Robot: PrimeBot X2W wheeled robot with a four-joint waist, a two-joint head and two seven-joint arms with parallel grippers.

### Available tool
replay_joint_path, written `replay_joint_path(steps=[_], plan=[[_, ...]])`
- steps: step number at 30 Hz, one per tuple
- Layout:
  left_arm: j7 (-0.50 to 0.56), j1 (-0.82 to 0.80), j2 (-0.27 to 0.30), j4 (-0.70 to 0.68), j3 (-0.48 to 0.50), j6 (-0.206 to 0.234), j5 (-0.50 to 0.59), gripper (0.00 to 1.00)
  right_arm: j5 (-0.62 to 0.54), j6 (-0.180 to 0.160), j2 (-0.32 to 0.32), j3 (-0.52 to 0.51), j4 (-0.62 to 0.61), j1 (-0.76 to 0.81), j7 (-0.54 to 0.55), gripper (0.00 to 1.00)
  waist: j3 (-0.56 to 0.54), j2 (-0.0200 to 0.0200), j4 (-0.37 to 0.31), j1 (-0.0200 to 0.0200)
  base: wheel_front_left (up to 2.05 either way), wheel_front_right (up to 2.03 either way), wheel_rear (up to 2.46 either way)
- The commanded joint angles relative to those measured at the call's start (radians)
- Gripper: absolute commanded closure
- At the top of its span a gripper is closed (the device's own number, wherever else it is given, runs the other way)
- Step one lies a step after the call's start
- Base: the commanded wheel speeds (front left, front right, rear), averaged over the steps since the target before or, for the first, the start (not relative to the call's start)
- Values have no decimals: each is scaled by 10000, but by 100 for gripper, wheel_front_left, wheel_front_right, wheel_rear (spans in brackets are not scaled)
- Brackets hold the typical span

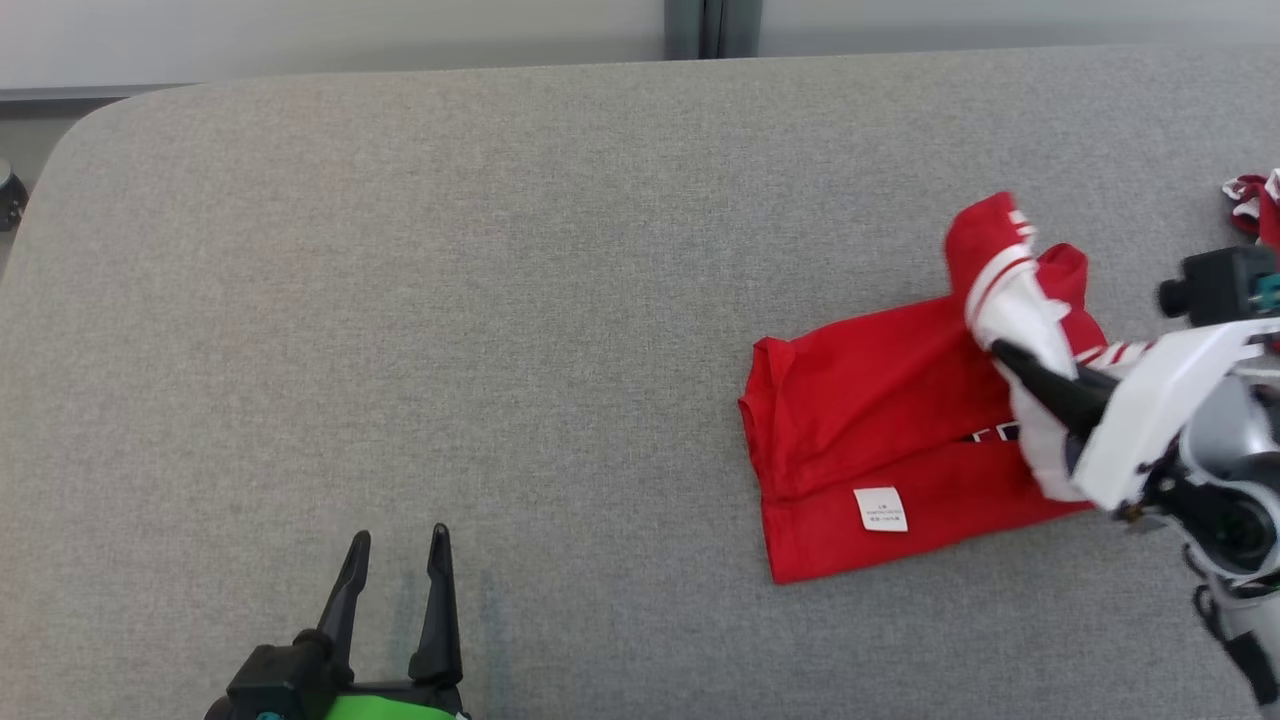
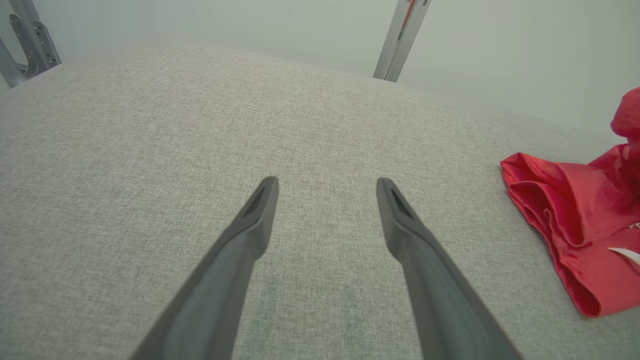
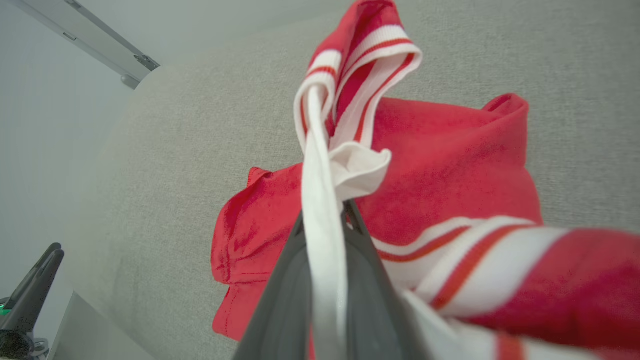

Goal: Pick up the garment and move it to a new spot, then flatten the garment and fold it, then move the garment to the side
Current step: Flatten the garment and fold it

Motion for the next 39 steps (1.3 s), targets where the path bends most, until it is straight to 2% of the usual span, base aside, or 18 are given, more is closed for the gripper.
replay_joint_path(steps=[1,5,7,11,19,20,21,26,30,34,39], plan=[[-28,-82,14,-59,18,38,139,0,-173,1,260,398,-42,77,-36,100,3,-1,8,0,0,0,0],[-28,-155,14,-78,-16,29,297,0,-723,2,1056,1354,274,131,-490,100,-43,-1,65,0,0,0,0],[-28,-188,13,-62,-24,38,315,0,-918,2,1572,1664,559,202,-864,100,-96,-1,108,0,0,0,0],[-28,-144,13,-109,-23,92,255,0,-1219,2,2193,1987,1081,133,-1418,100,-161,-1,103,0,0,0,0],[-27,-125,14,-122,-89,163,201,0,-1528,2,2749,2468,1732,-39,-1891,99,-137,-1,39,0,0,0,0],[-28,-147,14,-107,-97,154,200,0,-1598,2,2775,2514,1740,-91,-2005,71,-122,-1,24,0,0,0,0],[-27,-164,14,-96,-101,152,194,0,-1623,2,2803,2553,1755,-121,-2095,0,-113,-1,14,0,0,0,0],[-28,-208,14,-41,-103,144,210,0,-1191,2,3059,2637,1260,32,-2969,0,-151,-1,-12,0,0,0,0],[-27,-162,14,-4,-83,71,335,0,-1324,1,2668,2200,571,602,-4022,0,-309,-1,18,0,0,0,0],[-28,-171,15,-2,-9,-24,540,0,-2825,1,1887,1614,140,1248,-5632,0,-517,-1,-49,0,0,0,0],[-28,139,14,-67,210,-96,706,0,-4778,-2,1304,623,598,2044,-7728,0,-905,-1,-238,0,0,0,0]])
